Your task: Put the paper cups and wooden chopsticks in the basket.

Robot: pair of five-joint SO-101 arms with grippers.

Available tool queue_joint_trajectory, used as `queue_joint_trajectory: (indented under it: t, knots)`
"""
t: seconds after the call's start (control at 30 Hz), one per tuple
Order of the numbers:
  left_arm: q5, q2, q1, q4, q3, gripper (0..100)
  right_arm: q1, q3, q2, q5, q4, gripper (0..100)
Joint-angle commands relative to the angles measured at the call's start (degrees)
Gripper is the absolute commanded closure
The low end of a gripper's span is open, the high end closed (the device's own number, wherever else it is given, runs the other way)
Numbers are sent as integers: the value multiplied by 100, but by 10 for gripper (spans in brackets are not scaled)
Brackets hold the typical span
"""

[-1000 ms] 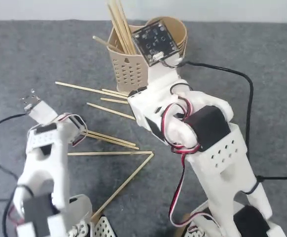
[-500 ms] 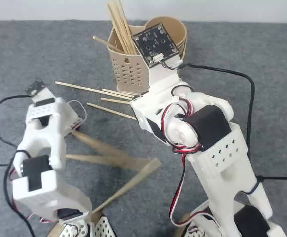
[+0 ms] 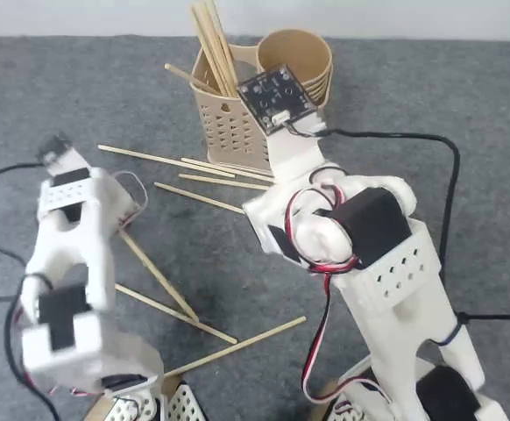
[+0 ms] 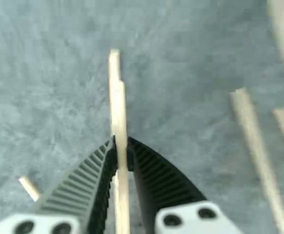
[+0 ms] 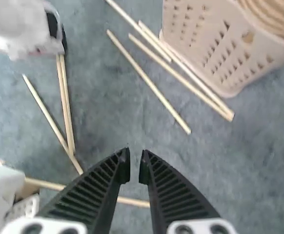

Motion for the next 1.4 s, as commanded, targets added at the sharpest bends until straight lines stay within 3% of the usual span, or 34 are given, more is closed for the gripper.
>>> queue_joint_trajectory:
  t: [0.0,0.23,0.43,0.53,0.7,0.77,0.97,1.13,1.37]
  knots:
    - [44,-1697,53,246,-189,989,-40,721,-233,26,-57,952]
    - [35,-3833,105,220,-391,989,-22,3323,-233,369,-1657,952]
    - [9,-4466,114,-158,-1508,989,-40,5134,-207,343,-3644,952]
    - [0,-4343,299,-738,-2062,989,-40,5670,-171,343,-4347,952]
    - [0,-4026,1073,-2637,-2220,989,-48,6330,-171,343,-5200,952]
    - [-62,-3798,1380,-3305,-2229,989,-154,6470,-171,343,-5358,952]
    - [-1486,-2866,2110,-4571,-2246,988,-418,6567,-171,343,-5332,952]
    - [-2022,-2136,2435,-5653,-2255,988,-435,6593,-171,343,-5341,952]
    - [-3015,-1248,2884,-6242,-2264,987,-435,6593,-171,352,-5341,952]
